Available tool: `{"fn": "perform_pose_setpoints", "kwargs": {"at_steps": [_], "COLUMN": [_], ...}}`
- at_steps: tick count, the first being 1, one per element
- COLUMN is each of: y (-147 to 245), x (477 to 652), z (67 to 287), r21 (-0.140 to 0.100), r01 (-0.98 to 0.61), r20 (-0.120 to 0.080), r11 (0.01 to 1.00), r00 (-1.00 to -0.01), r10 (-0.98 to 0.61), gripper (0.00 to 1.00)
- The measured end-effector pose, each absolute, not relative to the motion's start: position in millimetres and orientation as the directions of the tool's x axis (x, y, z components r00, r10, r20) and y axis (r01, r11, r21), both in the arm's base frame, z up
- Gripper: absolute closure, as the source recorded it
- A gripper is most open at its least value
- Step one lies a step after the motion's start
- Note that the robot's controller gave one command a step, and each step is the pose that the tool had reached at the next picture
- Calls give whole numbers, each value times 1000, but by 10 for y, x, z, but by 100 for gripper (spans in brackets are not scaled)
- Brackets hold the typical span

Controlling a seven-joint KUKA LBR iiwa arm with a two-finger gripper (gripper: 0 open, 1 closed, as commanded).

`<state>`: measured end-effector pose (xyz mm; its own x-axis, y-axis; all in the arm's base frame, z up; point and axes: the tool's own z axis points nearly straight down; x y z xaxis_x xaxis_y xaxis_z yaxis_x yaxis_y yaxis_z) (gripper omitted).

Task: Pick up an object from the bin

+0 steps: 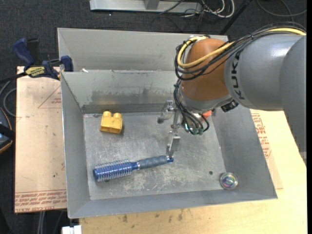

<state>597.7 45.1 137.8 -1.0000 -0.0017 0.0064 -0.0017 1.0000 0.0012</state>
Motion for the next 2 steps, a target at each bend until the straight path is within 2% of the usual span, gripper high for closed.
{"fn": "perform_pose_setpoints", "kwargs": {"at_steps": [1, 2], "y": [265, 44], "x": [5852, 5821], "z": [720, 751], "r21": [3, 2], "r01": [-59, -199], "r20": [-16, -19], "r11": [998, 980], "r00": [-998, -980], "r10": [-59, -199], "gripper": [0, 0]}}
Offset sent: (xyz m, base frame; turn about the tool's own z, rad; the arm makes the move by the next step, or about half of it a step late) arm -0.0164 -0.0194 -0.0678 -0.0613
